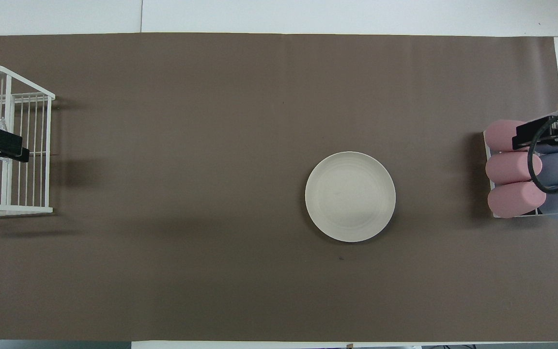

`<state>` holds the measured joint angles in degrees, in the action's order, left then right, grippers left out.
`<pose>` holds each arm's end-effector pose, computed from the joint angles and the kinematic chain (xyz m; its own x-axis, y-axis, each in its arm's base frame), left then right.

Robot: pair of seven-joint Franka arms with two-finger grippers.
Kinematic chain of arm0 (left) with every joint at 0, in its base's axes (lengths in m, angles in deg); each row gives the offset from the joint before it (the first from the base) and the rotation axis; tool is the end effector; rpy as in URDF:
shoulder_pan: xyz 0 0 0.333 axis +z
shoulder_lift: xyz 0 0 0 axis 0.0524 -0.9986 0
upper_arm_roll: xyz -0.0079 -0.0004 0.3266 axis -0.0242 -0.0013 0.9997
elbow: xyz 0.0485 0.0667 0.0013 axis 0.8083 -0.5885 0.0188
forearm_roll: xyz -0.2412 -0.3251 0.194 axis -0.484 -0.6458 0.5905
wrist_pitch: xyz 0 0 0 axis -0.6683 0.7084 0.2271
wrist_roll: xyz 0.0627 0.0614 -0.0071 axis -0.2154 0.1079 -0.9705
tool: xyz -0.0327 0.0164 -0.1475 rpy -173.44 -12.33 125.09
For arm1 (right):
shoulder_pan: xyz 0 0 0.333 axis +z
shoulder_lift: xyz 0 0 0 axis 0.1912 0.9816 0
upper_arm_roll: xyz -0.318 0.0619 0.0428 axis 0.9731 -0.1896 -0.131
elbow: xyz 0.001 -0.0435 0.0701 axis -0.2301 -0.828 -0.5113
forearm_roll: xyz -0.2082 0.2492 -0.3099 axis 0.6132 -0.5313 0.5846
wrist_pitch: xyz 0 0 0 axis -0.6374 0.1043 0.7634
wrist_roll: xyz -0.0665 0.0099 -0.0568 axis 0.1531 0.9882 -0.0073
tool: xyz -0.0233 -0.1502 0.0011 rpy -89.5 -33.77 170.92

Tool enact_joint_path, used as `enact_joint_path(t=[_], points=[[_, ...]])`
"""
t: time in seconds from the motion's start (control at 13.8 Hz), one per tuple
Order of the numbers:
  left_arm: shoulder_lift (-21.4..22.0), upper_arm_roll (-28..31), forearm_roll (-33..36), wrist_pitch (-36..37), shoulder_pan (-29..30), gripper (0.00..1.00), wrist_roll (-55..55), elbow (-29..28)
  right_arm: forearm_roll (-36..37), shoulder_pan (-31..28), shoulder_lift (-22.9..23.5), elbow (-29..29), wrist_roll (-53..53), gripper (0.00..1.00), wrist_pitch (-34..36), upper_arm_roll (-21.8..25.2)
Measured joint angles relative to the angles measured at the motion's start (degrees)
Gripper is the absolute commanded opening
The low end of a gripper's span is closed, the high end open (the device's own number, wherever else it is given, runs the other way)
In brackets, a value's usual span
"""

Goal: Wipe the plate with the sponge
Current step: 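Reach into the wire rack and grasp the clear scrubber with the left gripper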

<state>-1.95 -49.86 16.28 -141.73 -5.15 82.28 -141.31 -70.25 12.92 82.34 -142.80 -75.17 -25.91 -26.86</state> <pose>0.6006 -0.0151 0.5910 0.9964 -0.0271 -0.0806 -0.0252 -0.9994 0.0247 0.6094 -0.0256 0.5810 0.9980 -0.0604 -0.0164 -0.0602 -0.9981 0.0084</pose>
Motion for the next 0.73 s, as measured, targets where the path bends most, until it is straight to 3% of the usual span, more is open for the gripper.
enact_joint_path(t=[0.73], points=[[0.04, 0.19, 1.95, -0.98, 0.16, 1.0, -0.51, -0.27, 0.0, 0.0, 0.0, -0.09, 0.0, 1.0, 0.13, -0.05]])
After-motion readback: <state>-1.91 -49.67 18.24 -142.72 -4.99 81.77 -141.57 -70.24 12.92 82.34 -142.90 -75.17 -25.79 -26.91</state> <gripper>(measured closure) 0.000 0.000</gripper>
